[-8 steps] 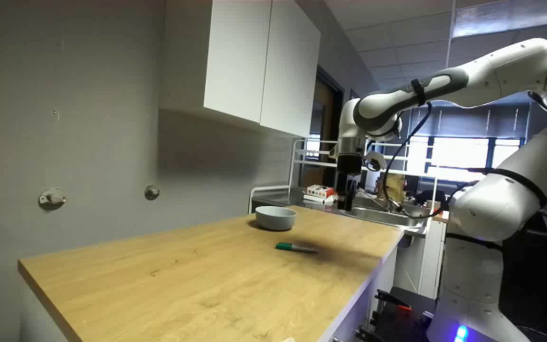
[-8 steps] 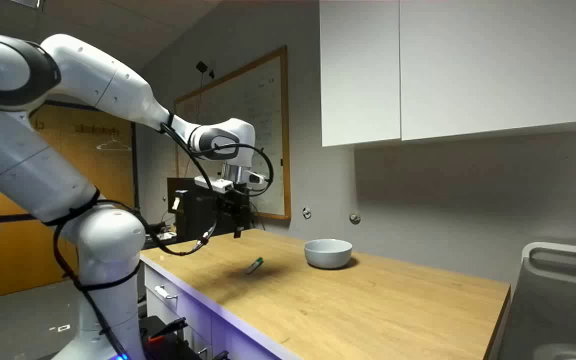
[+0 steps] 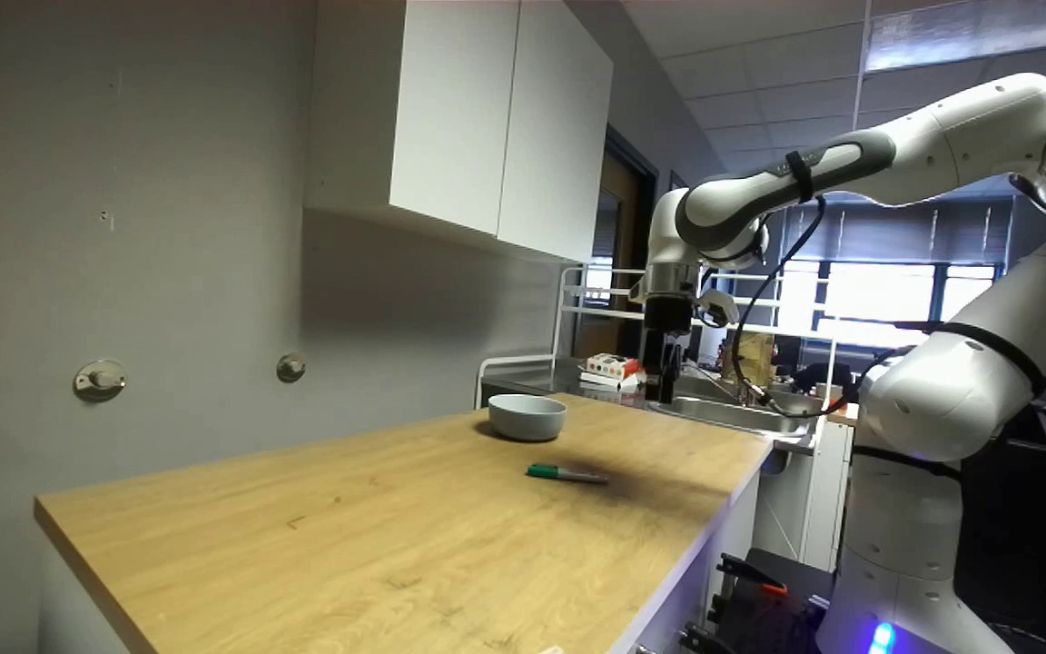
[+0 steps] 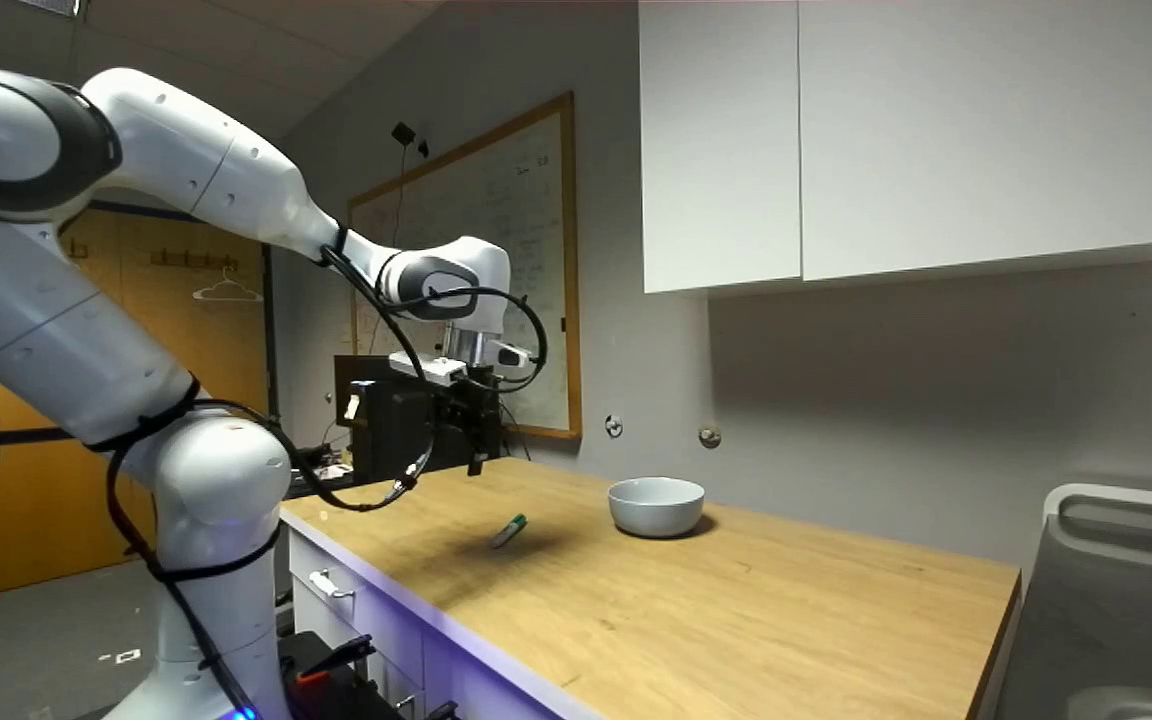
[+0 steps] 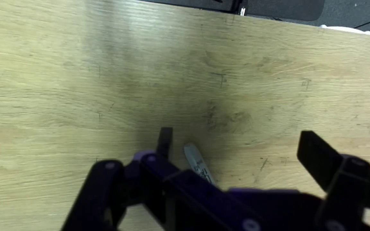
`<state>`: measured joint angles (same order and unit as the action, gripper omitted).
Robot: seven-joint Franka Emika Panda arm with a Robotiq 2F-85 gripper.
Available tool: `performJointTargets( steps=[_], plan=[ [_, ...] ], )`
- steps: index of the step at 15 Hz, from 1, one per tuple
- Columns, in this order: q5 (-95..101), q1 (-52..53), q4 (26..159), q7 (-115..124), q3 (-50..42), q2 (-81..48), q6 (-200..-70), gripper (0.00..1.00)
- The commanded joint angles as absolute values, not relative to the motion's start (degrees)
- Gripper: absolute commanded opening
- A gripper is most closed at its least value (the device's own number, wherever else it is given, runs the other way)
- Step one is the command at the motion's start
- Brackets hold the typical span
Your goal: Put the marker in the bowl
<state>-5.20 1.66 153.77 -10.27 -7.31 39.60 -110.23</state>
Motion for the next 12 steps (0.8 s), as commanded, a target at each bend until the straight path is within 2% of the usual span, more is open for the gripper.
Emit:
performJointTargets(
  steps=[1, 12],
  plan=[
    [-5.57, 1.01, 153.68, -10.61, -6.74, 39.54, -110.08, 1.00],
    [-5.61, 1.94, 152.35, -9.93, -5.13, 35.18, -112.41, 1.00]
  ],
)
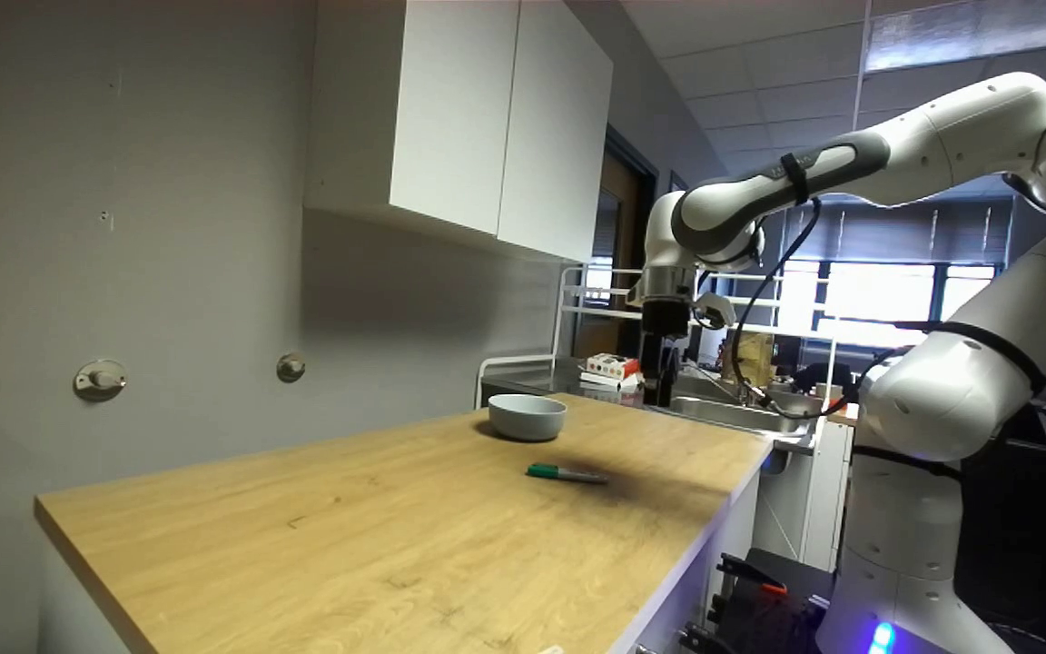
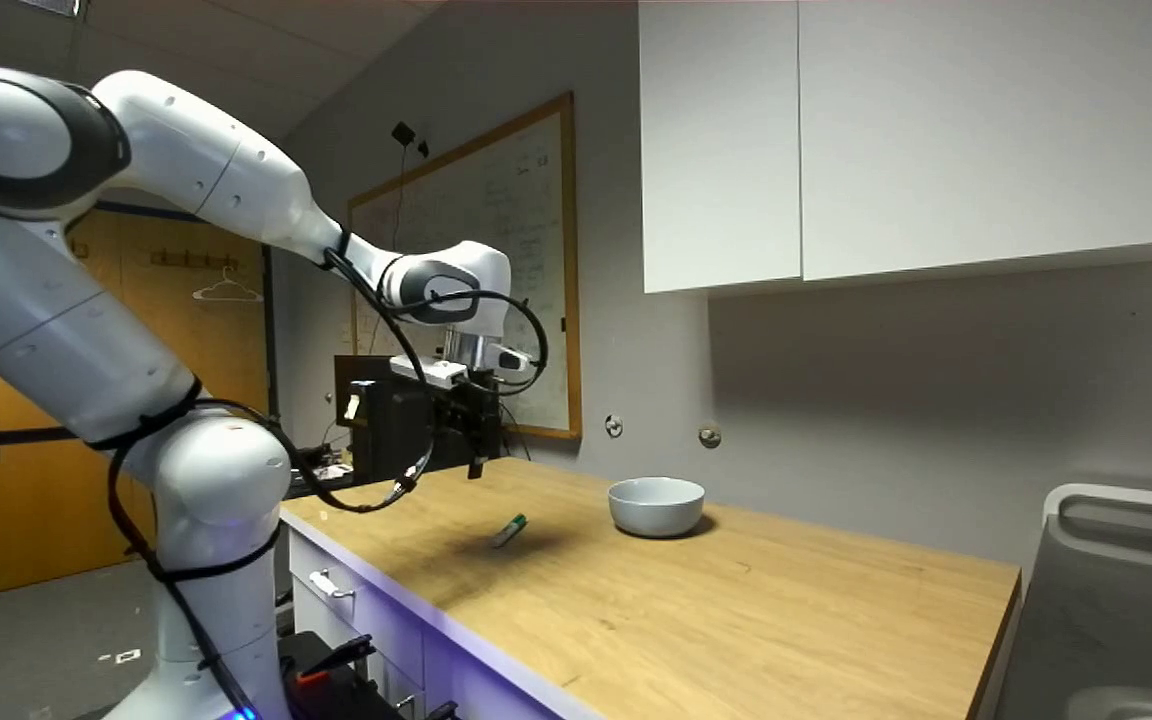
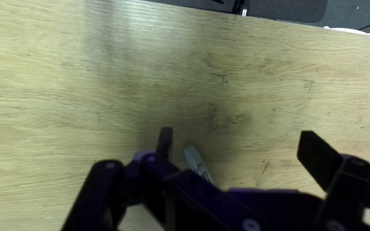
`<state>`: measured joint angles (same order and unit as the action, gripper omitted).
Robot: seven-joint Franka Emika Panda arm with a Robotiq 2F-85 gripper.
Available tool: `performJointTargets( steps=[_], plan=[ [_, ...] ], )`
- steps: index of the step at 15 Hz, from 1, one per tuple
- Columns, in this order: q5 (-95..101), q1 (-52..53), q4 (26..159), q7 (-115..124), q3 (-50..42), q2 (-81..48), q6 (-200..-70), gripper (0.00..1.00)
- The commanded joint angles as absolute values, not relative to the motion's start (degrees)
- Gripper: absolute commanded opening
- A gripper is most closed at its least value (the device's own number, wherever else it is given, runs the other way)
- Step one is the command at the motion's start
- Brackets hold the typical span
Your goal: Put the marker in the bowl
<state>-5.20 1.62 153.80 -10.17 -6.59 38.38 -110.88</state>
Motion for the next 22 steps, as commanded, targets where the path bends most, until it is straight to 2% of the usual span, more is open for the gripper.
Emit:
performJointTargets(
  steps=[1, 10, 19, 21, 22],
  plan=[
    [-5.59, 2.31, 151.86, -9.95, -4.59, 33.77, -113.38, 1.00],
    [-3.49, 5.62, 145.32, -9.58, 1.67, 14.44, -125.17, 1.00],
    [-0.14, 4.19, 137.64, -9.64, 2.17, -0.17, -125.27, 1.00],
    [0.24, 3.78, 136.67, -9.23, 2.10, -1.79, -125.58, 0.73],
    [0.27, 3.67, 136.26, -9.19, 2.12, -2.34, -125.51, 0.67]
  ],
)
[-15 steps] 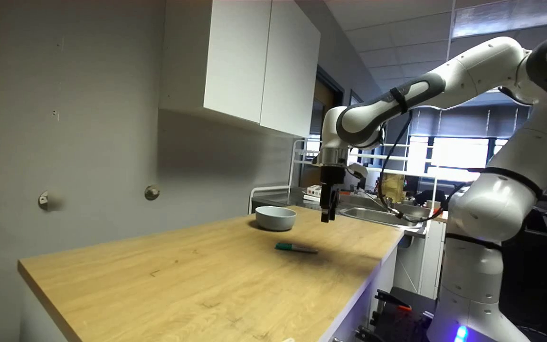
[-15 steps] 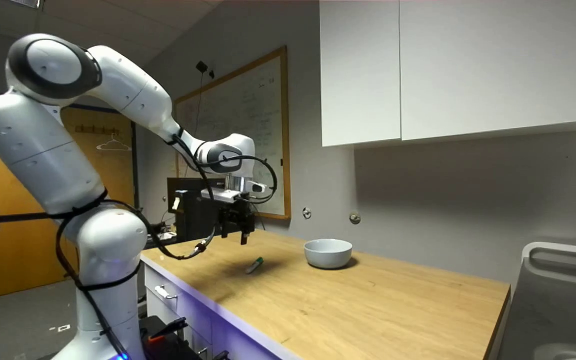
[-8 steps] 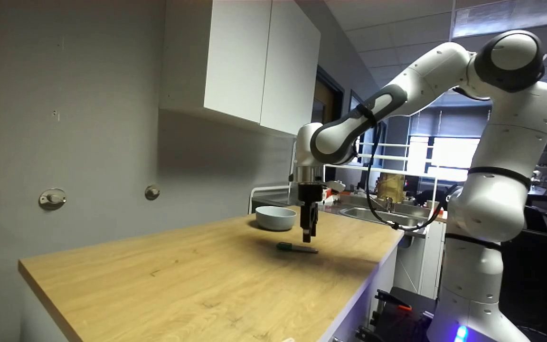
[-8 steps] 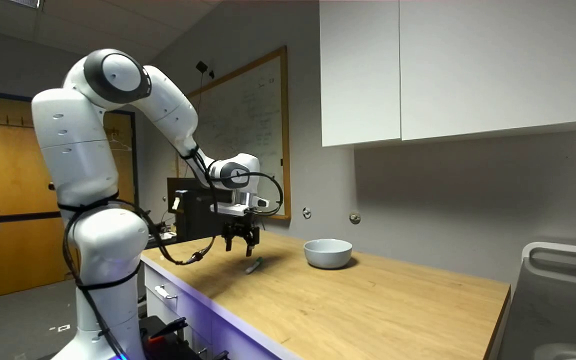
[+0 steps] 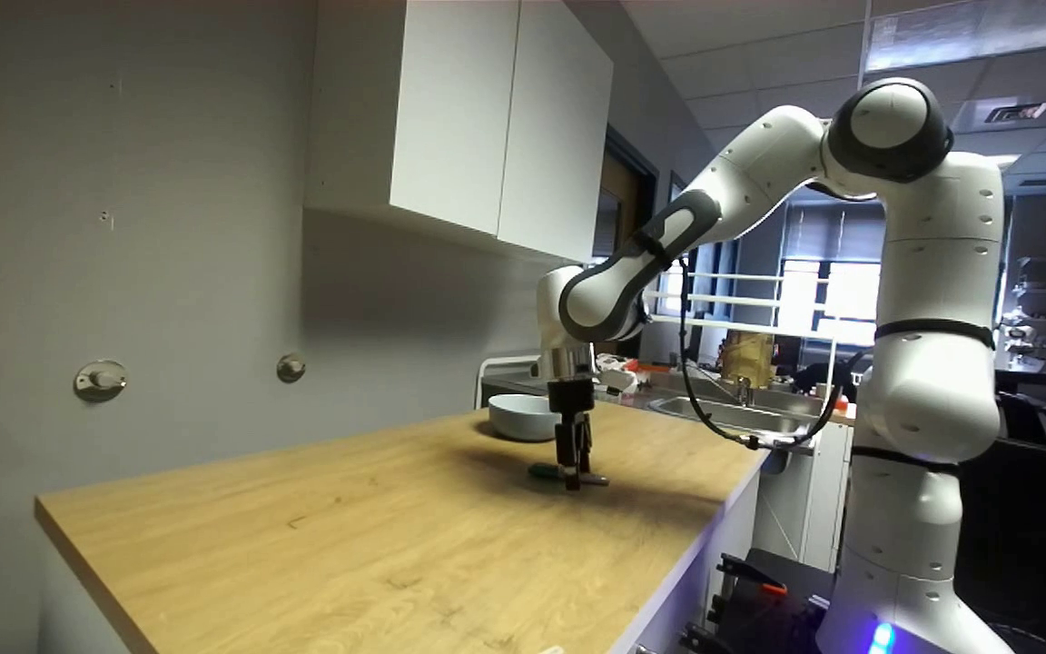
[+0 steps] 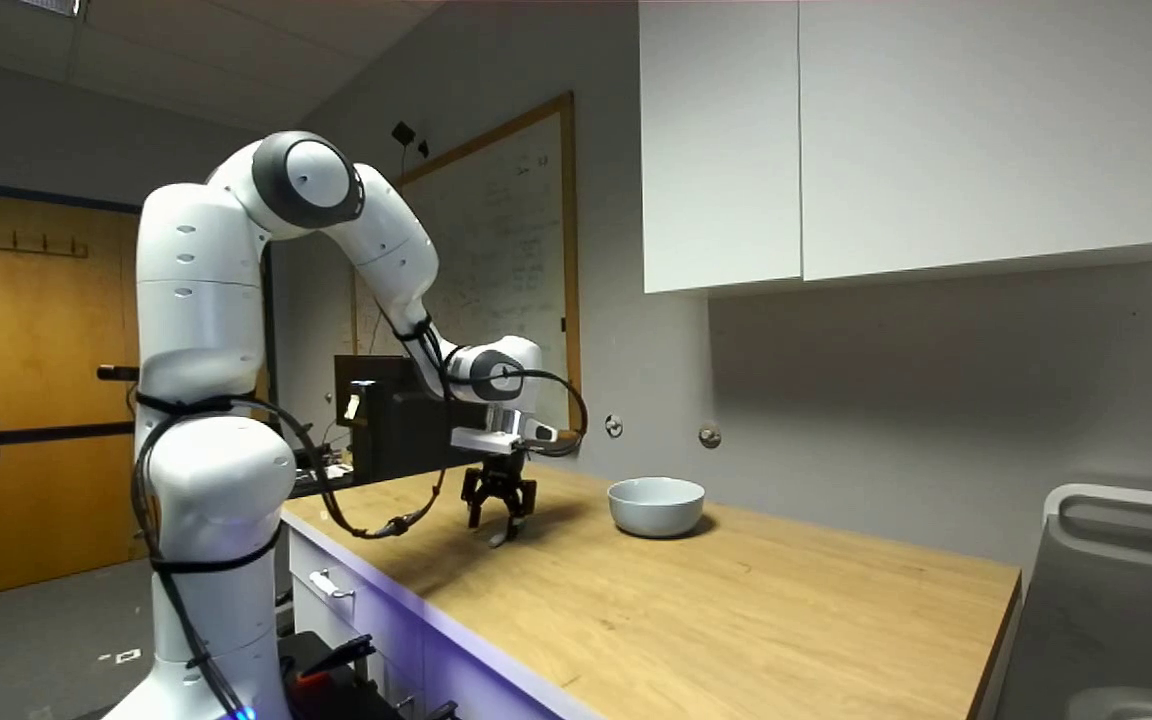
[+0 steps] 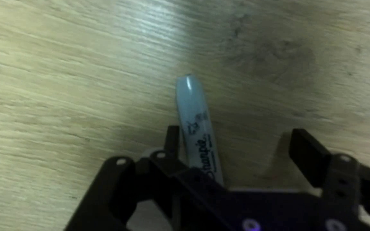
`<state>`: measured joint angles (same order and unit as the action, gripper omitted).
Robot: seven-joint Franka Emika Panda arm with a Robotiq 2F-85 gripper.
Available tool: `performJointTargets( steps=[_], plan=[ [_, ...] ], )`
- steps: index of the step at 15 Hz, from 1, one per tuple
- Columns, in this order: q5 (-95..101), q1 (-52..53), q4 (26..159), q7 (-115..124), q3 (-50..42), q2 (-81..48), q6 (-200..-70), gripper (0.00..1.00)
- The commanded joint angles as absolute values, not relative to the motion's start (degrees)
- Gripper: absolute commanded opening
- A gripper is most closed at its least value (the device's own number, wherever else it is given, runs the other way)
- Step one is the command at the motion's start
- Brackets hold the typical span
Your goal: Put the marker in the bowl
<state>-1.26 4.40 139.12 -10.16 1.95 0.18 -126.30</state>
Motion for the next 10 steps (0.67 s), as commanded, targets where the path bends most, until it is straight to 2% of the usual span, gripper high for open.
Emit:
performJointTargets(
  steps=[1, 7, 8, 10],
  plan=[
    [0.41, 3.56, 135.88, -9.08, 2.17, -2.70, -125.38, 0.60],
    [1.79, 3.70, 134.92, -8.34, 2.47, -2.08, -124.56, 0.12],
    [2.06, 3.77, 134.93, -8.12, 2.53, -1.82, -124.59, 0.07],
    [2.61, 4.00, 134.89, -7.12, 2.73, -1.16, -124.48, 0.07]
  ],
)
